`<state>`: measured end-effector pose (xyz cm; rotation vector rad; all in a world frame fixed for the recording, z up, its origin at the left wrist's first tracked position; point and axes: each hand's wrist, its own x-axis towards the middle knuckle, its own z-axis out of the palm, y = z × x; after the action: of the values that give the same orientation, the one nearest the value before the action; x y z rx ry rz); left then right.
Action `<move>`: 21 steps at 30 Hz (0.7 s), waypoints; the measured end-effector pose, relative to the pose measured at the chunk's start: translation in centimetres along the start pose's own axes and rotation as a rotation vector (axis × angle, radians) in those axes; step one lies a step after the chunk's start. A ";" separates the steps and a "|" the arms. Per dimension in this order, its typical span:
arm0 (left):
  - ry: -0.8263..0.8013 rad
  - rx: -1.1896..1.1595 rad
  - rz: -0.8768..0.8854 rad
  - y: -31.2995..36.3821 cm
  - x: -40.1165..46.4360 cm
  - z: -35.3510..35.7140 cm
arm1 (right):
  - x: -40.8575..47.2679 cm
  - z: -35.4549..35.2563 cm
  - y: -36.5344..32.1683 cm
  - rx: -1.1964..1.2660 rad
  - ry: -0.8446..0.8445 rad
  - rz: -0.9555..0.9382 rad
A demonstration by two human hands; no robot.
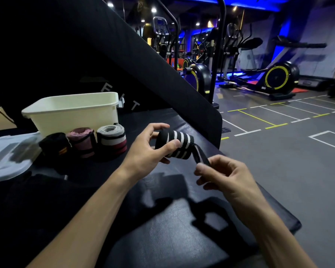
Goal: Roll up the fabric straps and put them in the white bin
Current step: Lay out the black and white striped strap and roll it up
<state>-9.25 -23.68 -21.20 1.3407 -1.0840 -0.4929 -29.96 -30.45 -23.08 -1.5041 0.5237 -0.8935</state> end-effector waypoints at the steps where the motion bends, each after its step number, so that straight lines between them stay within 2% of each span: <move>1: -0.008 0.010 -0.005 -0.2 0.0 0.0 | -0.1 0.2 0.0 -0.029 -0.032 -0.011; 3: -0.036 0.034 -0.017 -0.5 -0.1 -0.2 | 0.0 0.5 0.1 -0.014 0.042 -0.070; 7: -0.131 0.075 -0.020 -0.7 -0.3 0.0 | 0.5 0.3 0.0 0.201 0.266 -0.083; 10: -0.141 0.112 -0.028 -0.7 -0.4 0.2 | 0.5 0.5 -0.2 0.369 0.302 -0.064; 13: -0.057 0.105 -0.060 -0.6 -0.3 0.2 | 0.4 1.3 -0.6 0.442 0.281 -0.077; 15: 0.020 -0.052 -0.139 -0.2 -0.3 0.5 | 0.3 2.2 -0.4 0.459 0.259 -0.009; 17: 0.024 -0.286 -0.244 0.6 -0.3 0.9 | 0.3 3.1 0.0 0.414 0.229 0.049; 19: -0.078 -0.468 -0.320 1.4 -0.4 1.2 | 0.3 3.6 0.2 0.390 0.216 0.046; 21: -0.194 -0.554 -0.379 2.0 -0.8 1.4 | 0.4 3.7 0.3 0.412 0.230 0.022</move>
<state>-11.36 -23.27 -19.80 1.0104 -0.7609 -1.1340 -26.76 -28.52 -23.12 -1.0280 0.4856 -1.0903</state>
